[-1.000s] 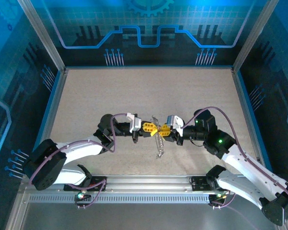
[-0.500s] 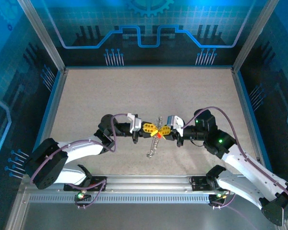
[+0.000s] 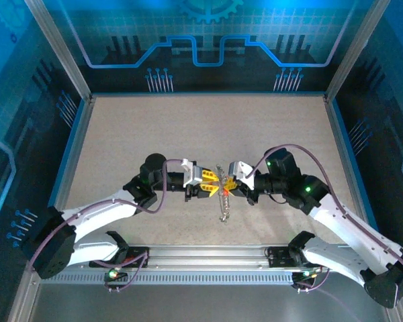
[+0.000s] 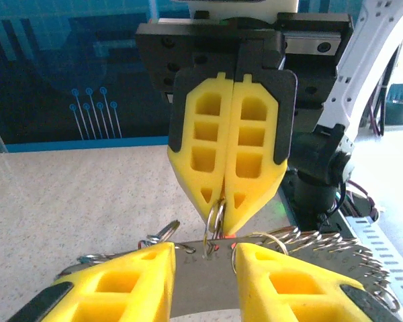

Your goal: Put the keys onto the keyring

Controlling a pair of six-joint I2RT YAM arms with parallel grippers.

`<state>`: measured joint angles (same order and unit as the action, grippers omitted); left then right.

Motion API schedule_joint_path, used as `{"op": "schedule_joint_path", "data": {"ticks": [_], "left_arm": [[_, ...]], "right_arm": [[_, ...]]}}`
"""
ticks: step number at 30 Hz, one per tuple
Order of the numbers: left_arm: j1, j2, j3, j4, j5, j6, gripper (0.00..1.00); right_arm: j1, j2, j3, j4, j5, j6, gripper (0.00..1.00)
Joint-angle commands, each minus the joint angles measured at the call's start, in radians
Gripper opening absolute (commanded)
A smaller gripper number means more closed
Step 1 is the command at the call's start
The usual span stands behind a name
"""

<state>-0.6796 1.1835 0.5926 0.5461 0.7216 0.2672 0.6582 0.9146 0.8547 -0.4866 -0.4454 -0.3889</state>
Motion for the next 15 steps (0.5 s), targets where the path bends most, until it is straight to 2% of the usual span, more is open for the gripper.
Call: {"op": "schedule_joint_path", "data": {"ticks": [1,5,15], "left_arm": [[0.002,-0.033,0.05,-0.185,-0.007,0.091,0.31],[0.001,-0.031,0.091,-0.258,0.001,0.1,0.31],[-0.01,-0.013,0.142,-0.369,0.006,0.176,0.23]], "right_arm": [[0.031,0.011,0.056,-0.041,0.057,-0.027,0.0],[0.06,0.032,0.082,-0.062,0.11,-0.028,0.0],[0.102,0.07,0.128,-0.087,0.127,-0.045,0.0]]}}
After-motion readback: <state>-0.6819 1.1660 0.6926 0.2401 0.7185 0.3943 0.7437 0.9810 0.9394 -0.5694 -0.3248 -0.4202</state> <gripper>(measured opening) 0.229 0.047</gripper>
